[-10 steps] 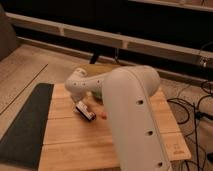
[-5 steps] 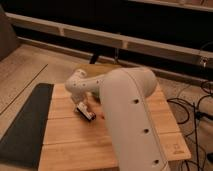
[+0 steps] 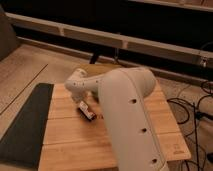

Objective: Place the eraser in the ceramic cup

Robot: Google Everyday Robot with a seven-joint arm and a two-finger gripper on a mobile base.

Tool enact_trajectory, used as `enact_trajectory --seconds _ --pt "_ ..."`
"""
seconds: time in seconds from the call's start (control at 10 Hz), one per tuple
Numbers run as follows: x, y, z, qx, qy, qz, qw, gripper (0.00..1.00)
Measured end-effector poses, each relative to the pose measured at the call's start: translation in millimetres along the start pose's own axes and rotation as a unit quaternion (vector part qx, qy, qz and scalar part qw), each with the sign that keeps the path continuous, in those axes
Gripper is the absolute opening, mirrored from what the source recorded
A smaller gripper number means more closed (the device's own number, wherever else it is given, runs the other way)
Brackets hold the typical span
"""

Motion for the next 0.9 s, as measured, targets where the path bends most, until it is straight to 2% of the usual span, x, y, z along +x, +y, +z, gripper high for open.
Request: enact_trajectory --seconds 0.3,0.5,0.9 --pt "0.9 4.2 2.8 -0.008 0.009 -0.005 0.9999 0.18" --pt "-3.5 3.6 -5.7 -0.010 0.006 -0.007 0.9999 0.18" --pt "-24.0 -1.8 -47.3 0.014 -0.040 -0.029 0.9987 0.18"
